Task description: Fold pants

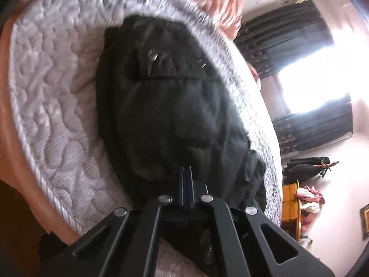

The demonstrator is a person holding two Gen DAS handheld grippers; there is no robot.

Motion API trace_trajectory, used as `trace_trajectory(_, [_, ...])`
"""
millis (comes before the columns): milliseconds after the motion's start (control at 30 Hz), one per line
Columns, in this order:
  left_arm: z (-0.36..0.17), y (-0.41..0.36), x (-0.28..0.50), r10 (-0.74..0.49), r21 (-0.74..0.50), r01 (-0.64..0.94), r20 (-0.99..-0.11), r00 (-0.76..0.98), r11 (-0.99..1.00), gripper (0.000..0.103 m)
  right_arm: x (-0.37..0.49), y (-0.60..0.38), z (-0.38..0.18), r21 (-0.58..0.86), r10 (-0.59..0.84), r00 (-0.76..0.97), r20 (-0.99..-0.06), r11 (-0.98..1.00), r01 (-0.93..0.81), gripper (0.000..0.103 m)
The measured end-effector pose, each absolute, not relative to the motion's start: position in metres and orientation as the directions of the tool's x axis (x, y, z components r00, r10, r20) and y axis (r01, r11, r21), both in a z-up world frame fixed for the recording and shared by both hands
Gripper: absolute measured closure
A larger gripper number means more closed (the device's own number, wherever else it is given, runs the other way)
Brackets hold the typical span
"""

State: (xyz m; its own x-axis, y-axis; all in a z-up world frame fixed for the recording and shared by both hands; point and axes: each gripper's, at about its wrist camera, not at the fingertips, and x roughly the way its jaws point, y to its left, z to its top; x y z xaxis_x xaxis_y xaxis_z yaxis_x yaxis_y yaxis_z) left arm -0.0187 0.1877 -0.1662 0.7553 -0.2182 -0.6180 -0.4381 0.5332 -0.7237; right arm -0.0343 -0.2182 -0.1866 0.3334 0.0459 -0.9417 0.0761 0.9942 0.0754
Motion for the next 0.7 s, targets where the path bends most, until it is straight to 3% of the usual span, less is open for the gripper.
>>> trace_trajectory(167, [-0.124,0.178,-0.052,-0.071,-0.660,-0.395,-0.562,0.824,0.639,0.103,-0.034,-0.215,-0.187,0.073,0.043,0.331,-0.943,0.994,0.078,0.030])
trace_trajectory(433, [-0.173,0.201,-0.035,-0.257,-0.723,-0.462,-0.643,0.721,0.513,0.102,-0.030,-0.216,-0.190,0.068,0.039,0.334,-0.942,0.995,0.076,0.028])
trace_trajectory(533, [-0.182,0.200,-0.030,-0.308,-0.755,-0.462,-0.628,0.715,0.466,0.089,-0.029,-0.217,-0.191,0.069,0.041,0.332,-0.942,0.995,0.075,0.027])
trace_trajectory(700, [-0.176,0.198,-0.022,-0.335,-0.792,-0.423,-0.582,0.741,0.441,0.088,-0.026,-0.218,-0.192,0.067,0.039,0.330,-0.943,0.995,0.073,0.027])
